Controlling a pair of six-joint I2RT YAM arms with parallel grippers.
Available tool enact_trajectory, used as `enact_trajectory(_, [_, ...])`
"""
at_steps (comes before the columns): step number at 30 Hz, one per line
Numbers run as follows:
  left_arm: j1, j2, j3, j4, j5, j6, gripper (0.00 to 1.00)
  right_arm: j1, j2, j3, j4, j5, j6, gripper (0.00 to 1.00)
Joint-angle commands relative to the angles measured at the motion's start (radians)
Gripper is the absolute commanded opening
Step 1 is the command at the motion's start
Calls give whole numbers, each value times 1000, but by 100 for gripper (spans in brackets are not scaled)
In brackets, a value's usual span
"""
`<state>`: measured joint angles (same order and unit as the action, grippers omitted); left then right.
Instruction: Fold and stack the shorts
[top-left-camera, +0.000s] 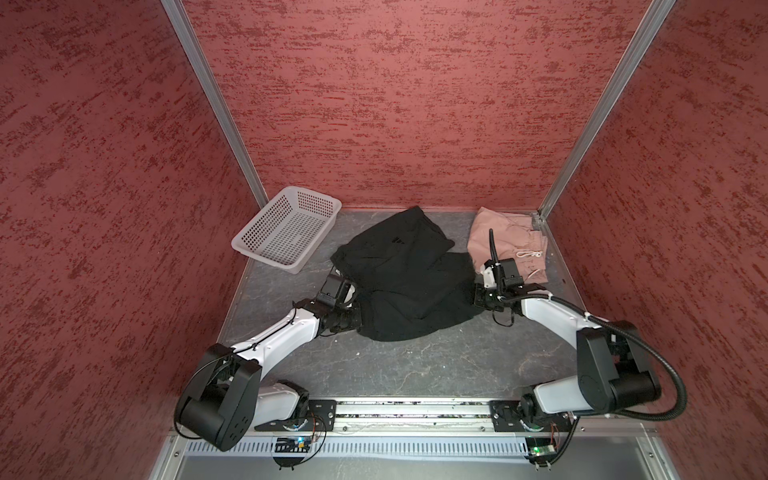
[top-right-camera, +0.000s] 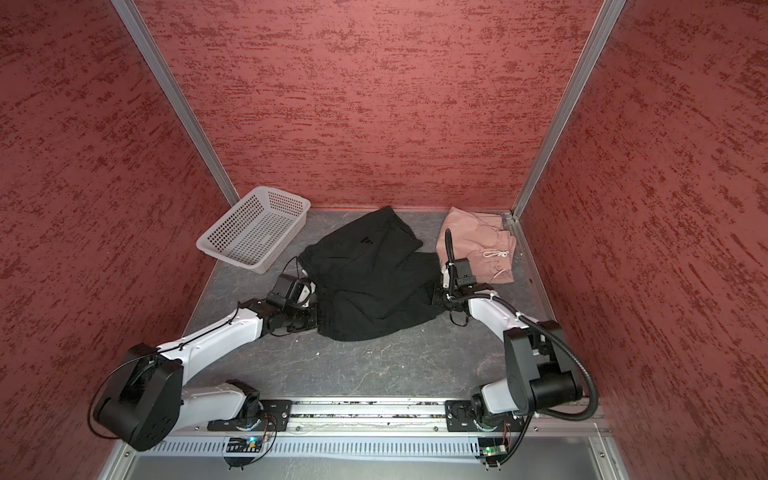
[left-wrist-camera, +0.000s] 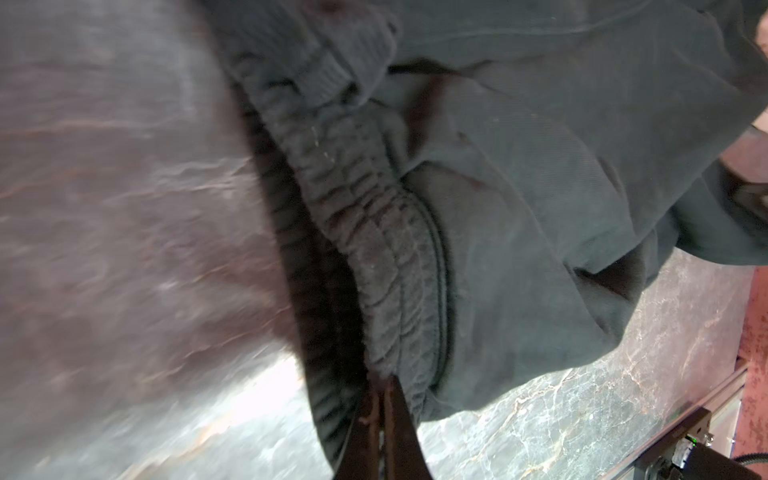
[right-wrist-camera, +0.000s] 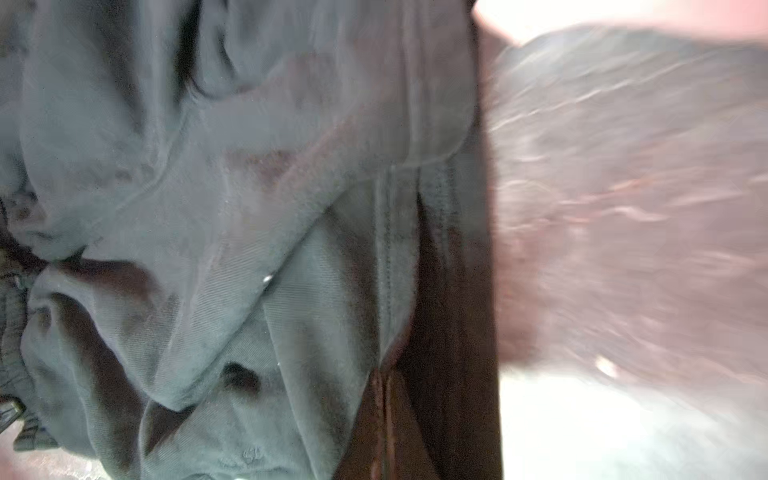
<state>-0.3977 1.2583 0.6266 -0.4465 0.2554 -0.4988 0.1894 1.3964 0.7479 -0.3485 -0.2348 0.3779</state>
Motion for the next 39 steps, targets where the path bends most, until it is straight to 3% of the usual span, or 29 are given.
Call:
enact_trajectory(1, [16,-33,30,-95,-22,-17,0,-12,-90,-14,-44,79,29,0])
enact_trajectory(10, [109,-94,63,-278,-105,-6,0,-49,-216,-90,-138,141,88,0])
enact_trajectory(13, [111,-118,81,-361,-193,-43,0,-61,-231,-91,-225,158,122,0])
enact_trajectory(15, [114,-140,71,-347,-176,-78,0,-62,-246,-102,-254,122,139,0])
enact_trajectory(17, [111,-152,57,-314,-130,-102,0,-62,-270,-119,-259,85,148,6])
enact_trajectory(18, [109,-153,55,-311,-111,-110,7,-62,-284,-117,-268,86,147,7])
enact_trajectory(19, [109,-154,62,-323,-97,-112,27,-61,-297,-106,-279,92,142,11])
enact_trajectory(20, [109,-156,72,-346,-100,-118,67,-61,-306,-94,-284,92,138,18])
enact_trajectory(21, [109,-168,82,-364,-101,-122,88,-62,-312,-72,-292,97,138,30])
enact_trajectory(22, [109,-188,87,-374,-103,-124,100,-62,-318,-52,-289,102,139,42])
enact_trajectory(25, [114,-264,60,-355,-111,-159,99,-61,-332,-22,-214,123,142,58])
enact_trajectory(28, [114,-315,7,-285,-78,-191,99,-62,-302,0,-71,158,121,59])
enact_trajectory(33, [108,-321,-67,-186,-8,-224,99,-103,-50,140,168,124,36,39])
enact_trajectory(36, [79,-291,-101,-176,-12,-246,99,-136,135,269,212,41,34,19])
enact_trajectory(38, [53,-301,-112,-191,-52,-260,99,-119,197,323,205,-33,23,18])
enact_trajectory(39, [41,-315,-115,-196,-77,-266,99,-104,212,336,181,-39,19,23])
